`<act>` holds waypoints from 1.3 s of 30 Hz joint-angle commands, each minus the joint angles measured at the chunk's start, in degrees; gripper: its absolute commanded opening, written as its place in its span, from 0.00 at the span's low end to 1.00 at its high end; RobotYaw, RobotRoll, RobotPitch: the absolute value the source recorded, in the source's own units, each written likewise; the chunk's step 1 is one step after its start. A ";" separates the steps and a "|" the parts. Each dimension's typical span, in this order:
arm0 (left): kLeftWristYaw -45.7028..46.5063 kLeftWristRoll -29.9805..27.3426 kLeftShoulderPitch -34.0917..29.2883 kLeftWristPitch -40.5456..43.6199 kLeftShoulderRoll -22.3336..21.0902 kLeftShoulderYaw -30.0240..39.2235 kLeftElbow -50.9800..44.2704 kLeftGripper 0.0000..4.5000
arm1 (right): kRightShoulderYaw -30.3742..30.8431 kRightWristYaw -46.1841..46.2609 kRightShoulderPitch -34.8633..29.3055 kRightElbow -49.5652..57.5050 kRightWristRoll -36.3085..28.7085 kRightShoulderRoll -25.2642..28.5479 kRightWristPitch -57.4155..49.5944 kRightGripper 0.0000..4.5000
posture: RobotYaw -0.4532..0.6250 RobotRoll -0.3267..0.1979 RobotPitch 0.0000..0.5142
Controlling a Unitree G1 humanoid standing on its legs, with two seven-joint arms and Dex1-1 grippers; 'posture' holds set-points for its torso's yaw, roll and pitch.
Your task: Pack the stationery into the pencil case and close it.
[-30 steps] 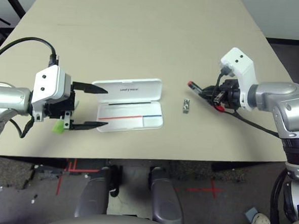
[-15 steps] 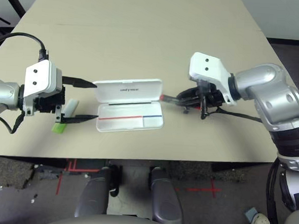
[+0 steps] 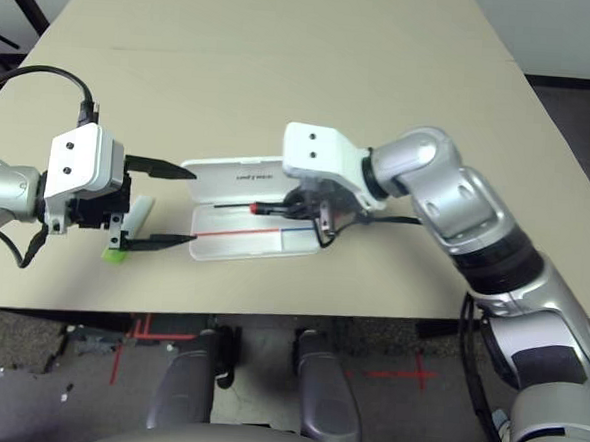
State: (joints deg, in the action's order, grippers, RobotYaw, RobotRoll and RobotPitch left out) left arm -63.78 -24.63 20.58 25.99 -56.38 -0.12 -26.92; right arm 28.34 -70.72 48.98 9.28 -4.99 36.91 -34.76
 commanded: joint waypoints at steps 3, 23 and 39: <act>0.10 0.10 -1.30 0.20 0.09 -0.53 -1.51 1.00 | 1.74 1.38 0.47 -2.29 3.09 -2.67 3.68 0.10 | 0.39 0.62 0.38; 3.95 -0.21 -3.51 3.15 0.64 0.20 -3.72 1.00 | 0.84 7.39 -3.33 -12.05 9.06 -10.89 16.48 0.77 | 0.41 0.62 0.39; 17.29 0.44 -10.56 20.50 -0.47 6.08 -7.95 1.00 | -7.65 -9.34 -6.07 -5.19 -7.01 5.72 -1.25 1.00 | 0.43 0.62 0.39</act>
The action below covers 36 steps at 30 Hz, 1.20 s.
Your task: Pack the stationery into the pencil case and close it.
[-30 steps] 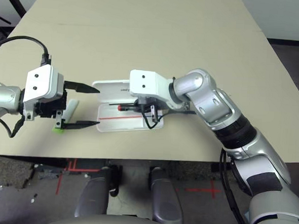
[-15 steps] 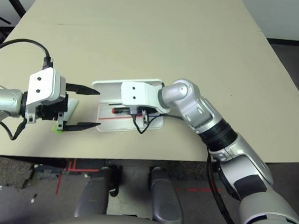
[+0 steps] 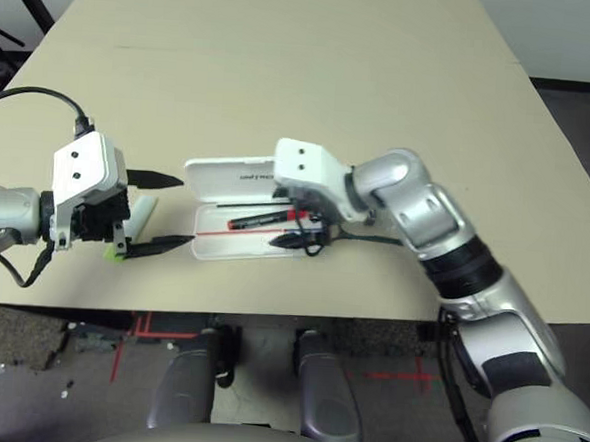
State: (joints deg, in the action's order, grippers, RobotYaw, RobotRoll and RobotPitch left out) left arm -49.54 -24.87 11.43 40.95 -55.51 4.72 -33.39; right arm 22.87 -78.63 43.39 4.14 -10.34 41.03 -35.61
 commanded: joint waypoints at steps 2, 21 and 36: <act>5.31 0.76 -2.00 9.34 -1.53 1.73 -1.37 1.00 | -3.06 -1.54 -0.53 -0.61 -2.08 2.77 -0.28 1.00 | 0.43 0.62 0.39; 17.54 2.59 -3.55 21.77 4.65 1.64 9.09 1.00 | -3.16 1.14 -3.45 0.03 -1.47 3.02 0.99 1.00 | 0.43 0.62 0.43; 15.29 -2.03 -1.81 24.72 8.48 3.50 10.16 0.46 | -3.08 2.16 -4.28 2.08 -1.97 2.63 0.06 1.00 | 0.42 0.62 0.43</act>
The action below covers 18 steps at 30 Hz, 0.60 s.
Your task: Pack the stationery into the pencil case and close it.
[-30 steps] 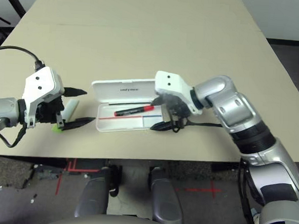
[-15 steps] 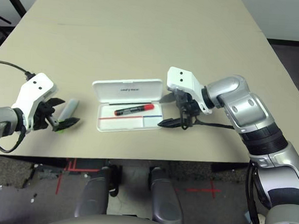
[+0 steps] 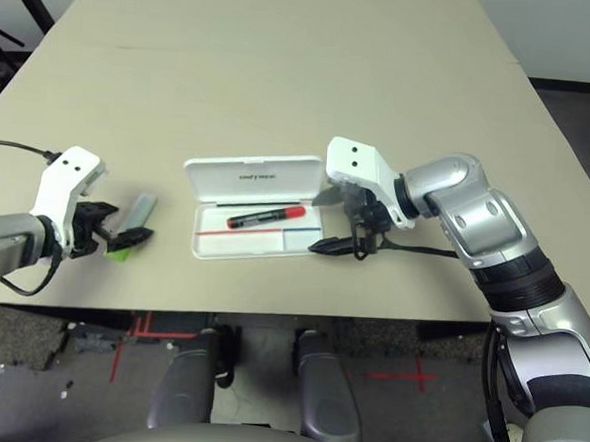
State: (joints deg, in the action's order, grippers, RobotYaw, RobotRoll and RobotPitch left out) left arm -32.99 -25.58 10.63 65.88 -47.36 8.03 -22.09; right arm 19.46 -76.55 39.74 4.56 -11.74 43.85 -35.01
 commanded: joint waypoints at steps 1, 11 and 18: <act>-1.66 -1.43 -1.25 -0.58 -0.16 0.43 -1.23 0.36 | 0.40 0.11 -0.56 1.69 -0.60 -0.35 -0.61 1.00 | 0.42 0.62 0.43; -13.81 -2.48 -11.64 -13.12 -8.89 5.83 -3.78 0.24 | 0.94 -0.28 0.27 0.91 -0.04 -0.96 -0.34 1.00 | 0.43 0.62 0.44; -28.30 -5.90 -17.60 -24.41 -12.67 13.12 -4.87 0.24 | 0.74 -0.12 -0.29 0.78 0.98 -0.06 0.41 1.00 | 0.42 0.62 0.44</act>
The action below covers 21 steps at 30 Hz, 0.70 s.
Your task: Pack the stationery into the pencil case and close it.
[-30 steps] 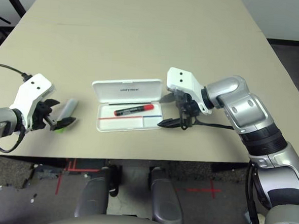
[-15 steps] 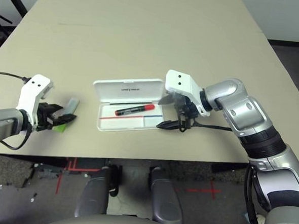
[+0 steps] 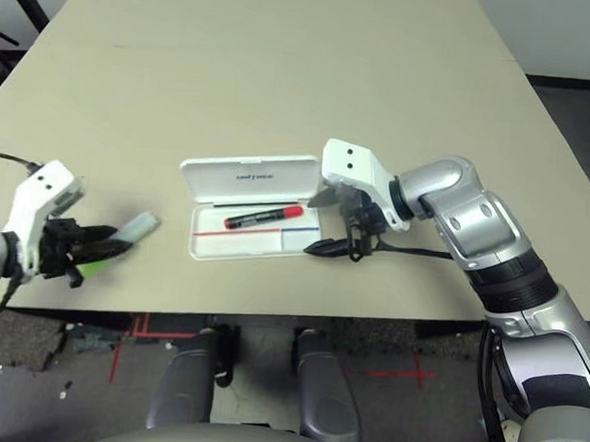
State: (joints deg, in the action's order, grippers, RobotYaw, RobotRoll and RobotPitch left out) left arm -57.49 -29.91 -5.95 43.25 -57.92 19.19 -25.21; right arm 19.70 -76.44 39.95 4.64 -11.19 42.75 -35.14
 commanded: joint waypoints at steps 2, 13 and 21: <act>-5.21 -2.67 -0.47 -1.86 -3.03 2.07 -2.92 0.24 | 0.38 -0.22 -0.70 0.79 0.51 1.42 0.61 1.00 | 0.42 0.62 0.44; -5.46 -2.53 14.40 -0.67 -6.26 -13.32 -10.05 0.24 | -1.73 -0.33 -0.45 -1.53 0.47 4.64 0.61 1.00 | 0.42 0.62 0.43; -3.12 2.32 25.39 0.35 -3.21 -25.67 -8.72 0.24 | -6.67 -3.33 -3.98 -0.27 -4.38 8.89 0.17 1.00 | 0.39 0.62 0.42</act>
State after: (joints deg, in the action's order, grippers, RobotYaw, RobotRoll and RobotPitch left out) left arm -60.80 -28.93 18.75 43.35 -61.30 -4.09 -33.77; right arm 14.53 -78.62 37.03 3.24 -13.90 50.86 -34.93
